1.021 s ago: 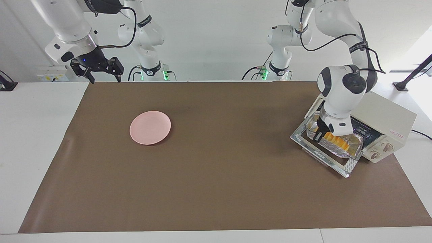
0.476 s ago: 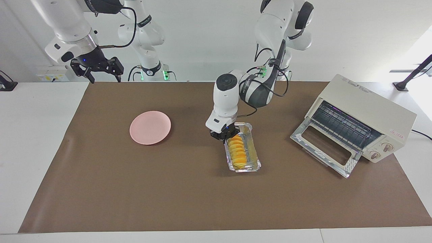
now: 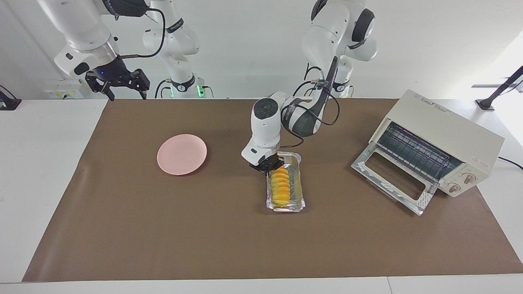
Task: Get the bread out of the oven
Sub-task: 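Pull the foil tray out and set it mid-table with the left gripper, then release the tray with the left gripper while the right gripper approaches it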
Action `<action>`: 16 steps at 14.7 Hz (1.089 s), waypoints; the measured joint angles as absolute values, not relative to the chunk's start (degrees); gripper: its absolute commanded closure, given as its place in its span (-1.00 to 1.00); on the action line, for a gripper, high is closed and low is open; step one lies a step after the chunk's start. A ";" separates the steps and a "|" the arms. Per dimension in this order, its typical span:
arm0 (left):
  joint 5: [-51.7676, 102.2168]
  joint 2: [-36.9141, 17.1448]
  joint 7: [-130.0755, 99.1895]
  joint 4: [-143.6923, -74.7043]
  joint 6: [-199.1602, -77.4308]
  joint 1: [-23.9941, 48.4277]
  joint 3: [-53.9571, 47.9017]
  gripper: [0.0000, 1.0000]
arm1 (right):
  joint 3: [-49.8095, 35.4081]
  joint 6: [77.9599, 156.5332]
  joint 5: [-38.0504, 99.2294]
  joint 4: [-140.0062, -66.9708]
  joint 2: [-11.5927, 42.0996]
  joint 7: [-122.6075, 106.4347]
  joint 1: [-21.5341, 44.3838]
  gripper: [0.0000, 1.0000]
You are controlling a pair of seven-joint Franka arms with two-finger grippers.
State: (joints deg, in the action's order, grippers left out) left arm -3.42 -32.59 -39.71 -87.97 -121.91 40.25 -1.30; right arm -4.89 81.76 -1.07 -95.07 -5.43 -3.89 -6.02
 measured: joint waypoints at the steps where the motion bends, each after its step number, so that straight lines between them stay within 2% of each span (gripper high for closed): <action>1: -2.87 -32.49 -39.71 -87.82 -121.93 40.22 -1.22 -1.00 | -4.90 81.27 -1.07 -95.07 -5.43 -3.89 -6.01 -1.00; 5: -0.65 -30.95 -39.76 -84.71 -119.87 38.91 0.38 -1.00 | -4.90 81.06 -1.07 -95.06 -5.55 -3.89 -6.01 -1.00; 8: -0.44 -24.41 -39.30 -83.67 -112.07 32.29 0.86 -1.00 | -5.27 81.51 -0.98 -95.46 -5.76 -3.63 -5.38 -1.00; 11: -0.30 -17.34 -36.42 -83.76 -104.47 24.66 1.05 -1.00 | -5.94 87.12 -0.88 -98.48 -5.79 2.53 -1.77 -1.00; 13: -0.28 -14.55 -31.98 -83.84 -101.12 19.28 1.13 -1.00 | -6.10 92.14 -0.83 -101.09 -4.75 9.14 2.26 -1.00; 16: -0.14 -11.28 -26.48 -83.95 -95.79 11.55 1.15 -1.00 | -6.32 100.15 -0.76 -102.28 0.88 20.40 9.24 -1.00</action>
State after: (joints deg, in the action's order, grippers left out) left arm -0.14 -11.28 -26.48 -83.95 -95.79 11.55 1.15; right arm -6.32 100.15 -0.76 -102.28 0.88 20.40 9.24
